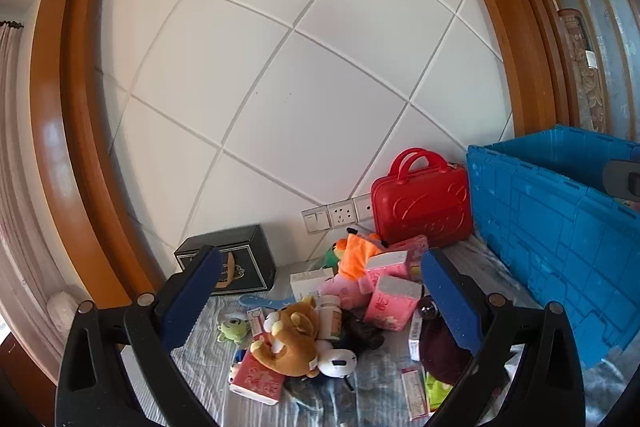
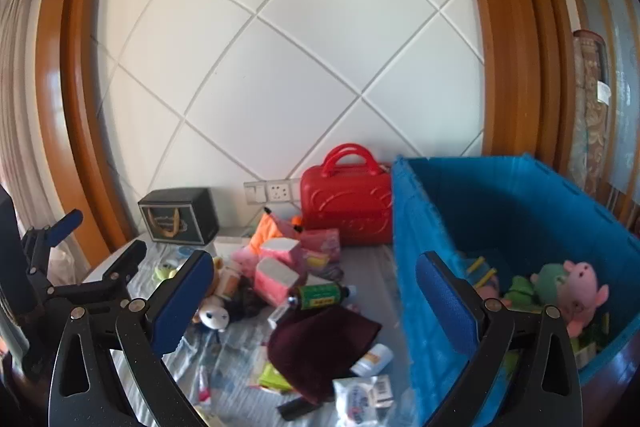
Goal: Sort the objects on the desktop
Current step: 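Move both tools back toward the teddy bear and tissue pack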
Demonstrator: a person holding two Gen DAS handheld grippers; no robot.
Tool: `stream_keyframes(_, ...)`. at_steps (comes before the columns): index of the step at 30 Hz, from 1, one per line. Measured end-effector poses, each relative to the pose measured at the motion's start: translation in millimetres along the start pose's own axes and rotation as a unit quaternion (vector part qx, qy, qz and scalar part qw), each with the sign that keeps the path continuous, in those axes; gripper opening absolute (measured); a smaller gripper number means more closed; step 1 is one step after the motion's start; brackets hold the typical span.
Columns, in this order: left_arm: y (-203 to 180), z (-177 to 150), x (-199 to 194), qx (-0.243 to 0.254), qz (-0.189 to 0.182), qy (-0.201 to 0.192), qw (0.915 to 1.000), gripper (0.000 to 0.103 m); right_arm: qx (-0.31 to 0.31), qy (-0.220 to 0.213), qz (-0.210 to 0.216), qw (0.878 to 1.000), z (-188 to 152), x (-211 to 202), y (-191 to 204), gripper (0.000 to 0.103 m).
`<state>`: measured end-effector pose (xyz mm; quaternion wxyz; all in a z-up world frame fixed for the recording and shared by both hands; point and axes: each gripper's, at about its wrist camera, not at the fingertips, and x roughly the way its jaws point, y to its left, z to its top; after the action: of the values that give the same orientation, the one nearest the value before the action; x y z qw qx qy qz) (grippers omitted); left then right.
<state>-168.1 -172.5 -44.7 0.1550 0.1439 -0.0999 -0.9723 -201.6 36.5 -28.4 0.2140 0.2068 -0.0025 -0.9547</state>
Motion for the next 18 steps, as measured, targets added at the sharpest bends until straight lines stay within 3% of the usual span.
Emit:
stream_keyframes(11, 67.9, -65.3, 32.3, 0.013, 0.027, 0.026, 0.9992, 0.101, -0.014, 0.024, 0.001, 1.0, -19.9, 35.4, 47.7, 0.102)
stream_keyframes(18, 103.1, -105.1, 45.0, 0.009, 0.035, 0.055, 0.9978, 0.101, -0.025, 0.056, 0.044, 0.997, -39.4, 78.1, 57.5, 0.103)
